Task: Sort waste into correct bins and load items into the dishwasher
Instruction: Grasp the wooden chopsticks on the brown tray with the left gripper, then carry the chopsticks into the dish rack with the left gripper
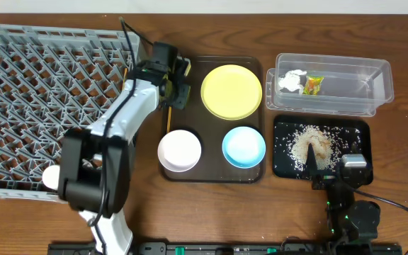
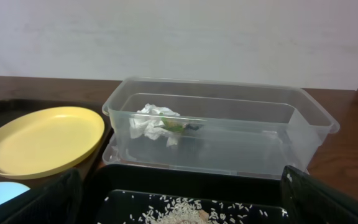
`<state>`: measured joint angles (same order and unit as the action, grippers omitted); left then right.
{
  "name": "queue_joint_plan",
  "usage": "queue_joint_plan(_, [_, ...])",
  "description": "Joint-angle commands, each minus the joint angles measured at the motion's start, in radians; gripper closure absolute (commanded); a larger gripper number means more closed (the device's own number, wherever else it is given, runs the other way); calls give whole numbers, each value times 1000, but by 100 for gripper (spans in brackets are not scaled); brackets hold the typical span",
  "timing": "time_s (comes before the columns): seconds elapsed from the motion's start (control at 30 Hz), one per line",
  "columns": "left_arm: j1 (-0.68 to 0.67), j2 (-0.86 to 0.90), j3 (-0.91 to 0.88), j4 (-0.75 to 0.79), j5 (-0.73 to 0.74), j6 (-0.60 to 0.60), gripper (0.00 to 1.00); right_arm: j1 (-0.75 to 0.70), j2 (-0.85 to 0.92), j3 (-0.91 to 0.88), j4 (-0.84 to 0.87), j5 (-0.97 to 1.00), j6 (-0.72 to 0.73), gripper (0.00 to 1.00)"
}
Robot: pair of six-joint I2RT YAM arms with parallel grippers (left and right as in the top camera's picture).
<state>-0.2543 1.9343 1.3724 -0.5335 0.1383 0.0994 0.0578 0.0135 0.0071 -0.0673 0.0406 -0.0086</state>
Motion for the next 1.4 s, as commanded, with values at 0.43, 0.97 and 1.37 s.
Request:
queue_joint_plan(0.43, [-6,104,-1,-3,-121,-34,63,-6,-6,-2,-4,-1,-7,1])
queue_joint_plan(0.97, [-5,165,-24,-7,-74,-64,69,-6,-6,-2,-4,-1,-7,1])
queue_joint_plan(1.37, [-4,-2,34,-140,-86,-70,94,-6,-6,-2,-4,0,-7,1])
